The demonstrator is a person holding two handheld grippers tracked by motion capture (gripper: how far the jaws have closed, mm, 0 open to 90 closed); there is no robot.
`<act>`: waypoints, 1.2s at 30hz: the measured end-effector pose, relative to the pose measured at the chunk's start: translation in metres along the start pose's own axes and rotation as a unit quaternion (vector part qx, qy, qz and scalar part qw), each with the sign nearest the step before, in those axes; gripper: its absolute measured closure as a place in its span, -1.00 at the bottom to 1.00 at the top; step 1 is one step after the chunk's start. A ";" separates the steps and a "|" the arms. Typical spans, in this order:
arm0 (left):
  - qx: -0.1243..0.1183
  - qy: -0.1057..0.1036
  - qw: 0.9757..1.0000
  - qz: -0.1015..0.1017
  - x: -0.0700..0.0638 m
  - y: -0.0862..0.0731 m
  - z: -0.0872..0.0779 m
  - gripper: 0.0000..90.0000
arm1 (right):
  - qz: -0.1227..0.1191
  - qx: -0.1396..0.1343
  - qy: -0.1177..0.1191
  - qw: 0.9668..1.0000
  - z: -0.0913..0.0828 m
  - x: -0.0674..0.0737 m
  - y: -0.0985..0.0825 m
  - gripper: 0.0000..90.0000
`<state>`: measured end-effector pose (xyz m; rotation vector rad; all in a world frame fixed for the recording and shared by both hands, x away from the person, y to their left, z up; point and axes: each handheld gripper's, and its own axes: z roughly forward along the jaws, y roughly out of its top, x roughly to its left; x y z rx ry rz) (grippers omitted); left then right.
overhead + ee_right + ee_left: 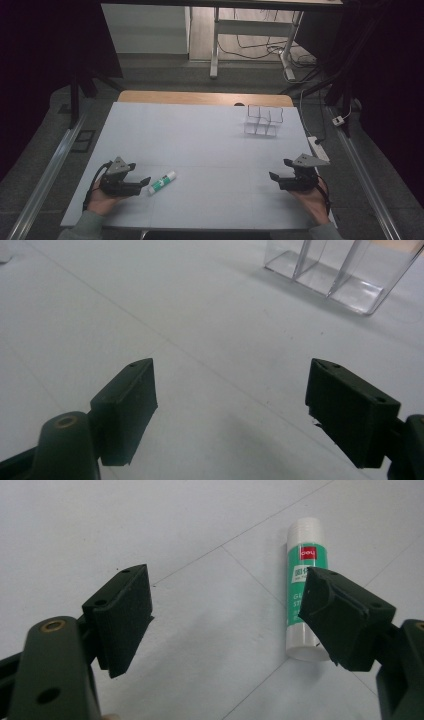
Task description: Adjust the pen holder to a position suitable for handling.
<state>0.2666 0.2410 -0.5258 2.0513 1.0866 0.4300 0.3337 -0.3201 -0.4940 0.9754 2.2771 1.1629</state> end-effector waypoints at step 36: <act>0.003 0.003 1.000 0.005 -0.001 0.001 0.001 -0.54 | 0.066 -0.007 -0.045 0.997 0.031 -0.066 0.055 -0.29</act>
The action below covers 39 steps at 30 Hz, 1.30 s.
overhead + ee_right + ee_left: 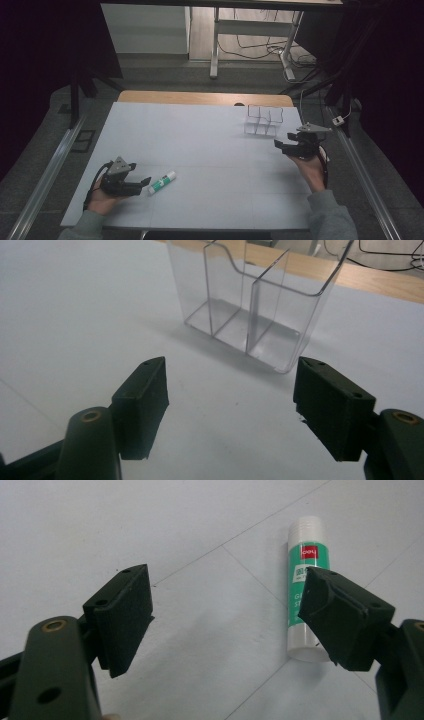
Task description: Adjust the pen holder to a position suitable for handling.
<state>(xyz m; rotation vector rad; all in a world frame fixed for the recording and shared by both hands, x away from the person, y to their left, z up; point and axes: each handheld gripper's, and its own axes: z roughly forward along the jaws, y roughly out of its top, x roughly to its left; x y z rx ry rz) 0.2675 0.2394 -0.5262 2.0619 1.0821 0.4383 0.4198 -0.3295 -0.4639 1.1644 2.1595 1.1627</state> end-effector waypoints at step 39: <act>-0.001 0.001 1.000 0.002 0.000 0.001 0.001 -0.53 | 0.021 0.018 -0.050 0.998 0.033 -0.038 0.019 0.99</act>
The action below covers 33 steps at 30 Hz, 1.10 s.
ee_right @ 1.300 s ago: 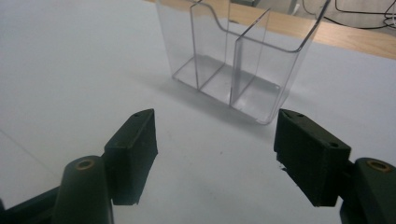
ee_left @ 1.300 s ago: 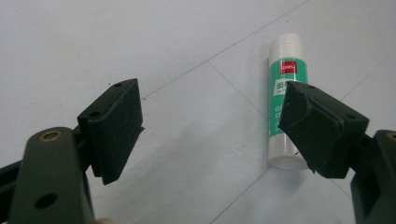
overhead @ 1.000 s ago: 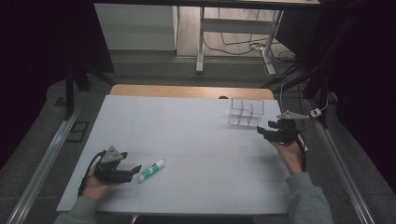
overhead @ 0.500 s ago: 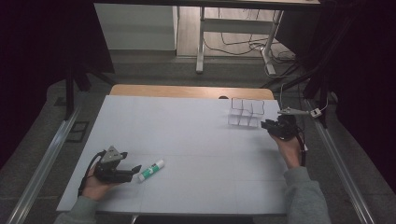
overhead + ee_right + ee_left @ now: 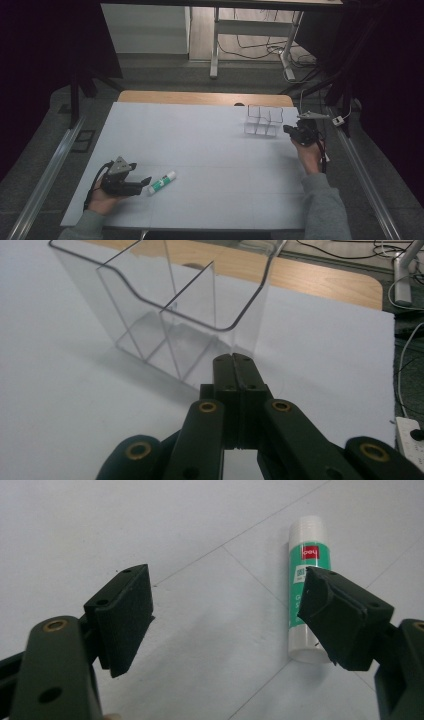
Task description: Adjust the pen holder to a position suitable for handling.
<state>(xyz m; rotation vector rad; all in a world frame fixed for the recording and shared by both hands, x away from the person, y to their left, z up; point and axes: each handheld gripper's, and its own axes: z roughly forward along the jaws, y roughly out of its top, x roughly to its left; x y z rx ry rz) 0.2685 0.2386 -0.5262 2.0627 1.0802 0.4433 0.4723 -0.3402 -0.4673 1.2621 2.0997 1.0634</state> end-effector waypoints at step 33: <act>0.006 0.001 1.000 0.000 0.002 -0.001 0.002 -0.53 | 0.016 0.013 0.005 1.000 0.041 -0.021 0.017 0.99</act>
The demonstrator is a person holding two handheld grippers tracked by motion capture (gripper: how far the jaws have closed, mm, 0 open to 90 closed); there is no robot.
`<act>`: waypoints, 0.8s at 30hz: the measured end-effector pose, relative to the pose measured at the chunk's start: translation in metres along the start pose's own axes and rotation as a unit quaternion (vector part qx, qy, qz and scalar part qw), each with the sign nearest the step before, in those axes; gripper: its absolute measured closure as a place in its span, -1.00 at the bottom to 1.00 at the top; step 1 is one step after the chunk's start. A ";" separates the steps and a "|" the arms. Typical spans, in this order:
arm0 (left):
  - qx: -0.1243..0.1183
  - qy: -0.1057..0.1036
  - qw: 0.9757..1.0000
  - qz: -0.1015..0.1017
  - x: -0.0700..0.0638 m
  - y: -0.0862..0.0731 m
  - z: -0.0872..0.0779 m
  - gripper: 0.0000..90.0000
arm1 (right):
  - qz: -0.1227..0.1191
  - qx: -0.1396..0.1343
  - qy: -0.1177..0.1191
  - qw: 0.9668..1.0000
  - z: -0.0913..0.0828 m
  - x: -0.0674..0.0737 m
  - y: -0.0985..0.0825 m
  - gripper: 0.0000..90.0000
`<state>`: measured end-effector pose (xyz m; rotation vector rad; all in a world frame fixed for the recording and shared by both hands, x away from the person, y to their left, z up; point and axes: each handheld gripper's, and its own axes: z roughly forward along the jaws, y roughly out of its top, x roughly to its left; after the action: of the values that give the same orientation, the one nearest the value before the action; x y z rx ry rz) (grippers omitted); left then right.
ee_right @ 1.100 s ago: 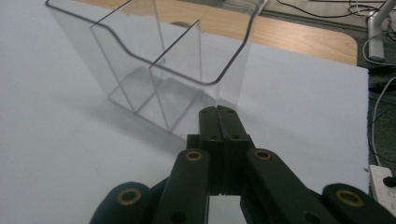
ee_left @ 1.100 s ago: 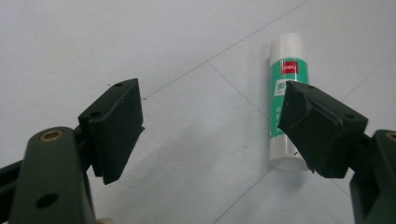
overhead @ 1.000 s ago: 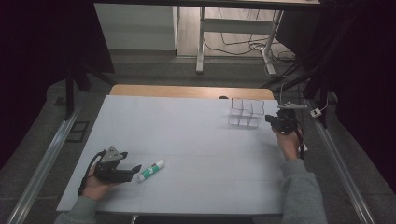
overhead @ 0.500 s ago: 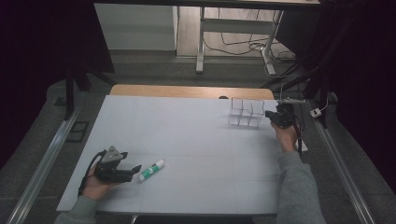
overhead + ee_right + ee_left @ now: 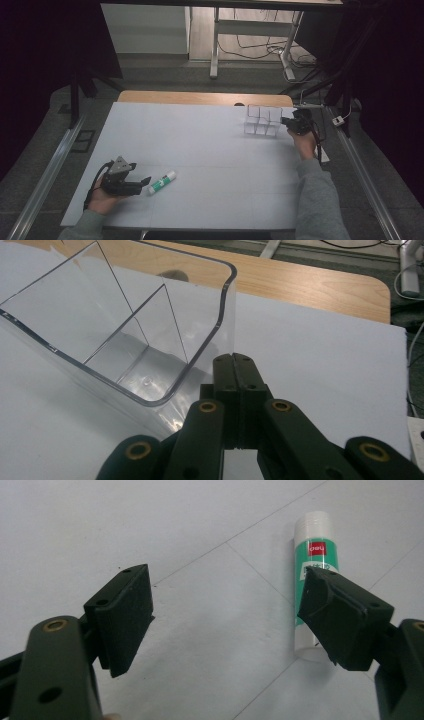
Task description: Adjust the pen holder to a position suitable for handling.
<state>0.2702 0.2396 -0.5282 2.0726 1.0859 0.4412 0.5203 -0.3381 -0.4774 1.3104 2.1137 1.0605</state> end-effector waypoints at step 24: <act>0.002 -0.001 1.000 0.003 0.000 0.000 0.000 -0.53 | -0.022 -0.002 0.023 0.999 0.022 0.031 0.008 0.99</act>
<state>0.2700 0.2392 -0.5283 2.0799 1.0799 0.4399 0.5252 -0.3001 -0.4837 1.2438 2.1629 1.0851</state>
